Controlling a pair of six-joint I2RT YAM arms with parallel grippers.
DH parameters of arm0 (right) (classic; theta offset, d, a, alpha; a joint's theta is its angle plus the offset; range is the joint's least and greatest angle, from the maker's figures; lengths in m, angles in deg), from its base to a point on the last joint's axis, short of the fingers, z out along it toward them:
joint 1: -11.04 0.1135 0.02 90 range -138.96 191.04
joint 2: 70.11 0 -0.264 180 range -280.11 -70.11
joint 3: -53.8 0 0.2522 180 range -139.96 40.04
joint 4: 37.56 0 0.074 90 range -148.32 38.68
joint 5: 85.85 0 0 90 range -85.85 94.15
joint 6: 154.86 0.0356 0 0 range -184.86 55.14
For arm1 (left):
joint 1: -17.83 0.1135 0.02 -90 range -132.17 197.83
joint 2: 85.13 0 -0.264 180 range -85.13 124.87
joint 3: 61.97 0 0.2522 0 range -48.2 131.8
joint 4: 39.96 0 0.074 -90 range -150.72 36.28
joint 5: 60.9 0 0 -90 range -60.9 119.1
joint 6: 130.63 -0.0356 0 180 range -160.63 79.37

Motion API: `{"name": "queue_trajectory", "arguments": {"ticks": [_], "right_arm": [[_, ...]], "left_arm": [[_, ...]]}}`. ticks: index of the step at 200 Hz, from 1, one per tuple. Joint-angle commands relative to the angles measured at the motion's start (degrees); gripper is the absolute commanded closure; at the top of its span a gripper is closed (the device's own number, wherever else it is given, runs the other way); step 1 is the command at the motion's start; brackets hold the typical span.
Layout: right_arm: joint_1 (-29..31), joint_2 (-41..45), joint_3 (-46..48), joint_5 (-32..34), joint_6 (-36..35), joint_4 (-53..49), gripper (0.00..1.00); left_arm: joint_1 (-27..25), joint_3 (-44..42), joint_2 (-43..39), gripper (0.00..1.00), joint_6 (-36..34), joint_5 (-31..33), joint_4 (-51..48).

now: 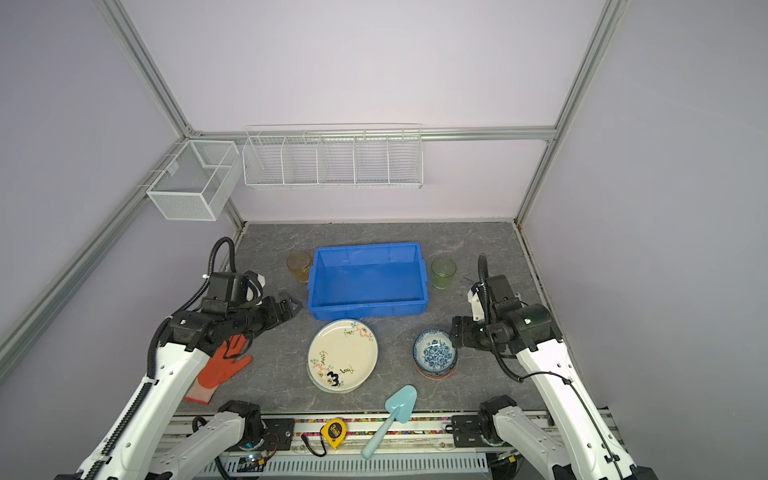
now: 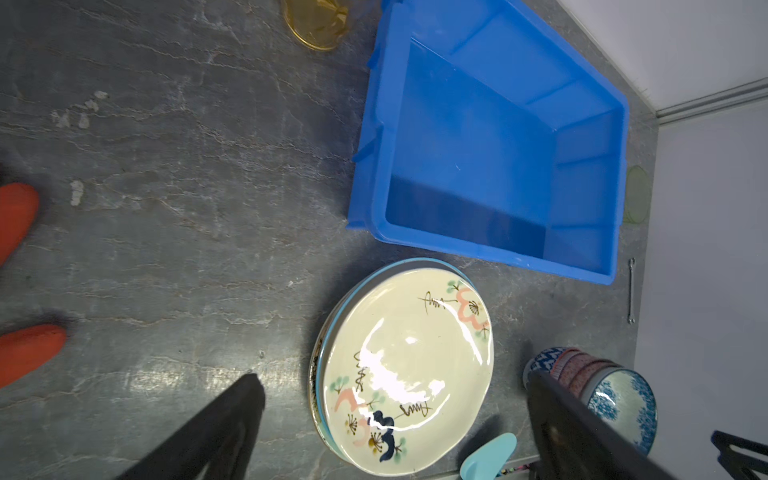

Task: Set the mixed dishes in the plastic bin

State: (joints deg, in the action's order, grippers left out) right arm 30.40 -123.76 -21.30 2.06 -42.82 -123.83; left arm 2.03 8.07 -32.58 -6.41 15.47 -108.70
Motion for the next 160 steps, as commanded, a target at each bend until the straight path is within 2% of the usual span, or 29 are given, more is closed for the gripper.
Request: {"name": "queue_trajectory", "arguments": {"ticks": [1, 41, 68, 104, 160], "right_arm": [[1.5, -0.8, 1.4, 2.8, 2.2, 0.3, 0.32], [5.6, -2.7, 2.6, 5.7, 4.7, 1.4, 0.39], [7.3, -3.3, 4.3, 6.2, 6.7, 3.1, 0.44], [9.0, -4.7, 5.4, 7.1, 8.5, 4.5, 0.53], [10.5, -7.6, 5.3, 9.2, 9.6, 5.1, 0.62]], "left_arm": [[-3.6, -0.3, -0.9, 0.01, 4.6, 1.6, -0.2], [-14.0, 2.0, 2.6, 0.01, 7.9, 6.3, 2.0], [-17.8, 2.0, 5.1, 0.01, 9.7, 6.6, 4.7], [-20.7, 2.6, 8.5, 0.01, 10.2, 6.9, 7.3], [-21.2, 3.1, 12.5, 0.01, 8.7, 5.5, 9.5]]}}
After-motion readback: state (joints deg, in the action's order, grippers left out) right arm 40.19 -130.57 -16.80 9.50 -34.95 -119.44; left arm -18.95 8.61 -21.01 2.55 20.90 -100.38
